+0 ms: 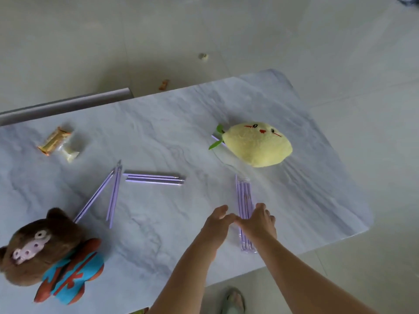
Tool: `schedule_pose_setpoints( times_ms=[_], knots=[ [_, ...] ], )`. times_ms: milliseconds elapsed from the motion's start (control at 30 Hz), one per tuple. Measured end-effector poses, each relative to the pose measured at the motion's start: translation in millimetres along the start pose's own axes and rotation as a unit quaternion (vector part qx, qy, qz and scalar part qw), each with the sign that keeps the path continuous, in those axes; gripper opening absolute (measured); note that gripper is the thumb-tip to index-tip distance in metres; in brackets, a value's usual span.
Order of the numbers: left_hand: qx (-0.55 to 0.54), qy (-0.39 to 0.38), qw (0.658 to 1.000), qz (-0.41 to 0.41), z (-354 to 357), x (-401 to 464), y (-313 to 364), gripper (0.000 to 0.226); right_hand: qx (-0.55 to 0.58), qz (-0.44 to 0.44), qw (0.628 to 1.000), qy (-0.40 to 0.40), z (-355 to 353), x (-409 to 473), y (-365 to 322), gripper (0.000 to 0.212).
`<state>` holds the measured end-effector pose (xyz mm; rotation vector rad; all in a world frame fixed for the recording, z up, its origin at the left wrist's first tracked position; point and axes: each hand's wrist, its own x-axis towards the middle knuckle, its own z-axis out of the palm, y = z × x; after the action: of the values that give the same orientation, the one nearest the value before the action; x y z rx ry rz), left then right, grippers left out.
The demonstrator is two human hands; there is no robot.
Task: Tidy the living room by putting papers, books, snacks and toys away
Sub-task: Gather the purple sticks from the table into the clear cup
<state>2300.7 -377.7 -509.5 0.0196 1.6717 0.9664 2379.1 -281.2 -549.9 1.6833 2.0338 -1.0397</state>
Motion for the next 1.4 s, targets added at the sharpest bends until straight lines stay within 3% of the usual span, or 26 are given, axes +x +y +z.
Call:
schedule_pose_setpoints(
  times_ms=[200,467,667,800,867,1000,1067,1167,1300,1400],
  knots=[
    [-0.049,0.017,0.999,-0.002,-16,14,-8,0.053,0.012,0.011,0.999,-0.030,23,16,9,0.055],
    [-0.101,0.043,0.993,0.041,-60,7,19,0.090,0.142,-0.161,0.976,-0.039,34,-12,-37,0.048],
    [-0.073,0.125,0.983,0.115,-97,2,33,0.049,0.187,-0.275,0.942,-0.047,39,-36,-85,0.050],
    [-0.097,0.191,0.964,0.158,-118,-7,35,0.034,0.177,-0.323,0.923,-0.113,30,-45,-112,0.035],
    [-0.109,0.203,0.957,0.177,-128,-9,34,0.040,0.152,-0.331,0.919,-0.149,22,-40,-119,0.030],
    [-0.144,0.240,0.938,0.203,-146,-4,36,0.049,0.049,-0.228,0.972,-0.024,10,15,-131,0.041],
    [-0.151,0.256,0.930,0.218,-151,-2,37,0.050,-0.057,-0.187,0.981,-0.023,1,49,-140,0.042],
    [-0.172,0.285,0.917,0.218,-155,3,34,0.055,-0.175,-0.158,0.972,-0.017,-7,95,-152,0.042],
    [-0.211,0.334,0.897,0.198,-156,7,19,0.058,-0.261,-0.183,0.947,0.042,-5,129,-158,0.048],
    [-0.237,0.364,0.882,0.186,-154,7,6,0.064,-0.281,-0.155,0.946,0.042,-7,139,-167,0.058]
  ],
)
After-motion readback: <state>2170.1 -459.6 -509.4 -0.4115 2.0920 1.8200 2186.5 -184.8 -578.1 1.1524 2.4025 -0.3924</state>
